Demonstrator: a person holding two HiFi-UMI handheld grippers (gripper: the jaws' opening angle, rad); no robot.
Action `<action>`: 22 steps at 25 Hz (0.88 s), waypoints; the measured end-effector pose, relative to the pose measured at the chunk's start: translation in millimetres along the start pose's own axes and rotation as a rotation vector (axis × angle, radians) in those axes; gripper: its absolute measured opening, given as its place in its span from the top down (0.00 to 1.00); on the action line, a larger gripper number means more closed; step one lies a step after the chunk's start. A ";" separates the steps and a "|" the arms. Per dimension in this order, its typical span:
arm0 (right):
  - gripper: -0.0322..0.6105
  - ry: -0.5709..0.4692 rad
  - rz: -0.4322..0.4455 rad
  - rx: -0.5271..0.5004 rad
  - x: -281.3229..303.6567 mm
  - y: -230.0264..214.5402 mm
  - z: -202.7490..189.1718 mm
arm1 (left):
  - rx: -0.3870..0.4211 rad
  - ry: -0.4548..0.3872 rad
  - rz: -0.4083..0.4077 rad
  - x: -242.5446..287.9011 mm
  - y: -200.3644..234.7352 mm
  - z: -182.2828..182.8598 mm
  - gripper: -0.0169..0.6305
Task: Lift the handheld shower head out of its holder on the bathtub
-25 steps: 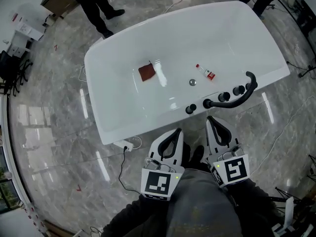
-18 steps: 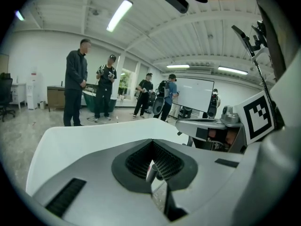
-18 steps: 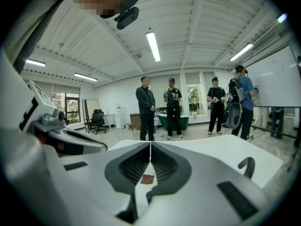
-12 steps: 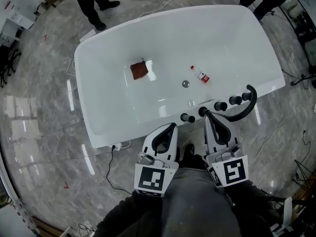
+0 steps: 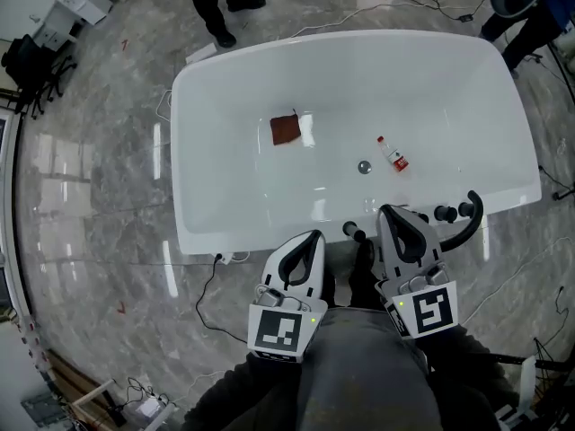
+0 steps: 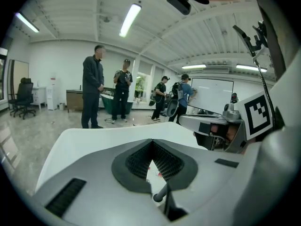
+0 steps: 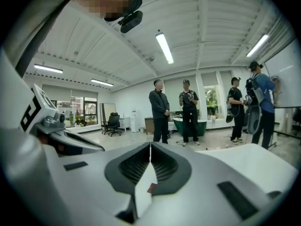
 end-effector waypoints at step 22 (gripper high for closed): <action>0.93 0.031 0.136 0.024 5.2 14.6 -26.2 | -0.036 0.020 0.079 -4.8 -4.5 -20.4 0.97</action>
Point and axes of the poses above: the fingertips, and each gripper's own axes: x forward along the fingers, y to its left, z out of its top, the point moved 2 cm from there along -x, backward along the fingers, and after that the axes turned 11 degrees about z, right-handed, at the moved point
